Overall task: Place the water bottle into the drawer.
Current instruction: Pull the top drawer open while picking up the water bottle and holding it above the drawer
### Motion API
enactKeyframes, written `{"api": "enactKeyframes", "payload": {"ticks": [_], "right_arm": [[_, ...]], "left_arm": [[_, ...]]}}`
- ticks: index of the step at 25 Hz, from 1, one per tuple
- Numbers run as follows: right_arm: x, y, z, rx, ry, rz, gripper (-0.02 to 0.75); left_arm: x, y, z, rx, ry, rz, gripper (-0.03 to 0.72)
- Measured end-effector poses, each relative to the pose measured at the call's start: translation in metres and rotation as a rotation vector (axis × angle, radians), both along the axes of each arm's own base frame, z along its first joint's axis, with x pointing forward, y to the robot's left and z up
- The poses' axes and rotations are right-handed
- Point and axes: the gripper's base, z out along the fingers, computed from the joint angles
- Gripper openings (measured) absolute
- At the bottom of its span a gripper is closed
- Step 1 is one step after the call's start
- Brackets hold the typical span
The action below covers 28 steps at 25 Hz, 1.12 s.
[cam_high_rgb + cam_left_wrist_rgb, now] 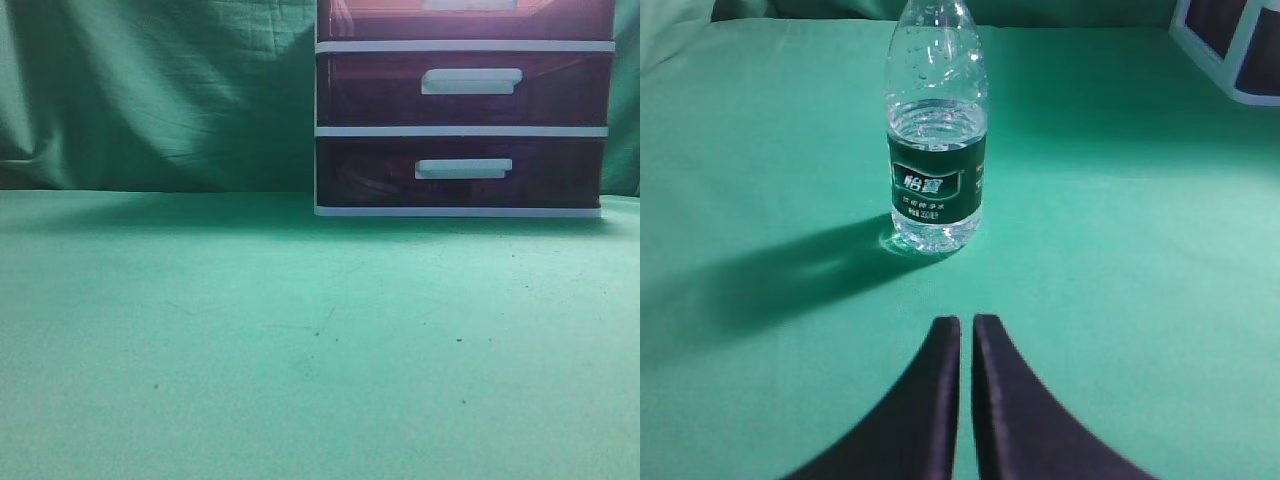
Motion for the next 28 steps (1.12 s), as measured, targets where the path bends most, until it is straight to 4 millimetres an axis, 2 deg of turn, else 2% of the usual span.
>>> {"api": "enactKeyframes", "payload": {"ticks": [11,13,17,19,21,23,28], "right_arm": [[0.000,0.000,0.000,0.000,0.000,0.000,0.000],[0.000,0.000,0.000,0.000,0.000,0.000,0.000],[0.000,0.000,0.000,0.000,0.000,0.000,0.000],[0.000,0.000,0.000,0.000,0.000,0.000,0.000],[0.000,0.000,0.000,0.000,0.000,0.000,0.000],[0.000,0.000,0.000,0.000,0.000,0.000,0.000],[0.000,0.000,0.000,0.000,0.000,0.000,0.000]], "left_arm": [[0.000,0.000,0.001,-0.006,-0.006,0.001,0.000],[0.001,-0.002,0.005,-0.117,-0.064,0.010,0.000],[0.003,0.002,0.029,-0.557,-0.323,0.079,0.000],[0.002,0.008,0.037,-0.636,-0.432,0.121,0.000],[0.000,0.011,0.042,-0.545,-0.491,0.137,0.000],[0.000,0.008,0.045,-0.436,-0.468,0.106,0.000],[0.000,0.002,0.081,-0.331,-0.410,0.035,0.000]]}}
